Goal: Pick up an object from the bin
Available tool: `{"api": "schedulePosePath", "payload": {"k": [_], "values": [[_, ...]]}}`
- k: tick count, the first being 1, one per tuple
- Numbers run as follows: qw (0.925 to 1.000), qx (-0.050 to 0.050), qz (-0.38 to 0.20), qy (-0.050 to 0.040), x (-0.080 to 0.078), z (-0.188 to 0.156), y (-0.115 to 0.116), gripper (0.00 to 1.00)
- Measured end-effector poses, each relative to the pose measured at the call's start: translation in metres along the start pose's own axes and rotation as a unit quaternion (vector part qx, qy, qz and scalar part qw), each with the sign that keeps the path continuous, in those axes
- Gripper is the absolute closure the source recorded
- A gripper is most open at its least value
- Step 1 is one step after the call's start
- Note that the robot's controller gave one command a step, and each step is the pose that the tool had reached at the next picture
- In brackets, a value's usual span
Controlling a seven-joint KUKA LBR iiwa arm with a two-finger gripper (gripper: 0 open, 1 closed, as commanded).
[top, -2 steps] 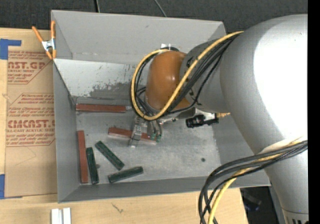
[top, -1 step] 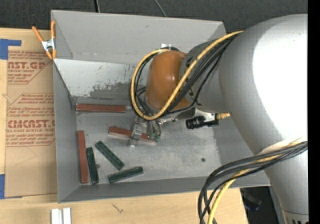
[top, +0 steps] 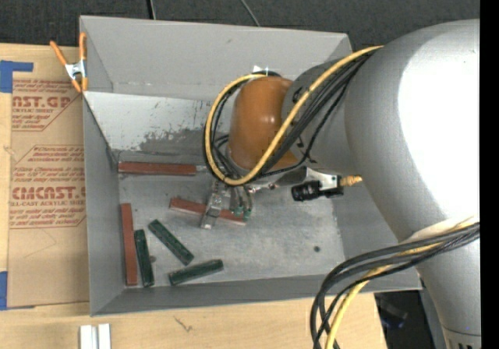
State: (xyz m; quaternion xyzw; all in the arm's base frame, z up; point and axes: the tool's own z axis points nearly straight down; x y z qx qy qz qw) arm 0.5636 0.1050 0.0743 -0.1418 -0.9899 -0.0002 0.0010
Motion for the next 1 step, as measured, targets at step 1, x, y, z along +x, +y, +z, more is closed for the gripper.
{"api": "schedulePosePath", "payload": {"k": [1], "values": [[1.0000, 0.001, -0.008, 0.0015, 0.0011, -0.0180, -0.0005, 1.00]]}}
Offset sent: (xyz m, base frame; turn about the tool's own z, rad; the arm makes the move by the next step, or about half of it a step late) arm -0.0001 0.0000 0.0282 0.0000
